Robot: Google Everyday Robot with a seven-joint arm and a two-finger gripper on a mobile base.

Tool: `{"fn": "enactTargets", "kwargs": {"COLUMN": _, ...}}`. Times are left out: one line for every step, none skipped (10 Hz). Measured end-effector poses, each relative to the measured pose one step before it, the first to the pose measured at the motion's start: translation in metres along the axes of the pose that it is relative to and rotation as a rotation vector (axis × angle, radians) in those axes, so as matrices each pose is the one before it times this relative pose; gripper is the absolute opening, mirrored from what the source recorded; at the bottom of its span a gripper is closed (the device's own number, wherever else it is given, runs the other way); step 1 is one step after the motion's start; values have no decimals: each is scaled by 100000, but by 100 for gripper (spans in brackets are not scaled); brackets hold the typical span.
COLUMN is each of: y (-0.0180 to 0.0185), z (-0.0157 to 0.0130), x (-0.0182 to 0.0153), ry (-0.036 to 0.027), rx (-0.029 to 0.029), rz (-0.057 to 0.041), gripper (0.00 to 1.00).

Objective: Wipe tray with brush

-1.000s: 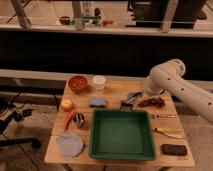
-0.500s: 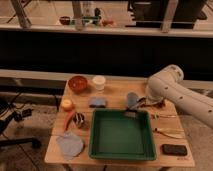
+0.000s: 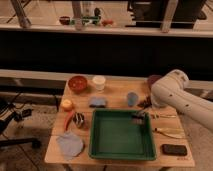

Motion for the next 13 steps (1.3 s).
{"fn": "enactTargets", "kwargs": {"y": -121, "z": 456, "x": -373, "ry": -530, "rx": 374, "rz": -549, "gripper": 0}}
{"fn": "enactTargets", "kwargs": {"y": -456, "z": 398, "x": -990, "ry": -1424, "rx": 436, "rz": -924, "gripper": 0}}
{"fn": "enactTargets", "kwargs": {"y": -542, "z": 388, "x": -1605, "ry": -1857, "rx": 531, "rz": -1619, "gripper": 0}}
{"fn": "enactTargets", "kwargs": {"y": -436, "z": 274, "x": -1480, "ry": -1521, "rx": 610, "rz": -1128, "gripper": 0}}
{"fn": "enactTargets", "kwargs": {"y": -540, "z": 469, "x": -2233, "ry": -2121, "rx": 784, "rz": -1571, "gripper": 0}}
{"fn": "enactTargets", "kwargs": {"y": -114, "z": 183, "x": -970, "ry": -1024, "rx": 296, "rz": -555, "gripper": 0}}
{"fn": "enactTargets", "kwargs": {"y": 169, "z": 207, "x": -639, "ry": -858, "rx": -1, "rz": -478, "gripper": 0}}
{"fn": "enactTargets", "kwargs": {"y": 171, "z": 35, "x": -187, "ry": -443, "rx": -86, "rz": -582, "gripper": 0}}
{"fn": "enactTargets", "kwargs": {"y": 306, "z": -97, "x": 224, "ry": -119, "rx": -176, "rz": -838, "gripper": 0}}
{"fn": "enactTargets", "kwargs": {"y": 443, "z": -122, "x": 666, "ry": 236, "rx": -179, "rz": -927, "gripper": 0}}
{"fn": "enactTargets", "kwargs": {"y": 498, "z": -52, "x": 441, "ry": 15, "rx": -409, "rz": -1594, "gripper": 0}}
{"fn": "enactTargets", "kwargs": {"y": 199, "z": -35, "x": -290, "ry": -646, "rx": -458, "rz": -1120, "gripper": 0}}
{"fn": "enactTargets", "kwargs": {"y": 132, "z": -29, "x": -706, "ry": -1006, "rx": -591, "rz": -1486, "gripper": 0}}
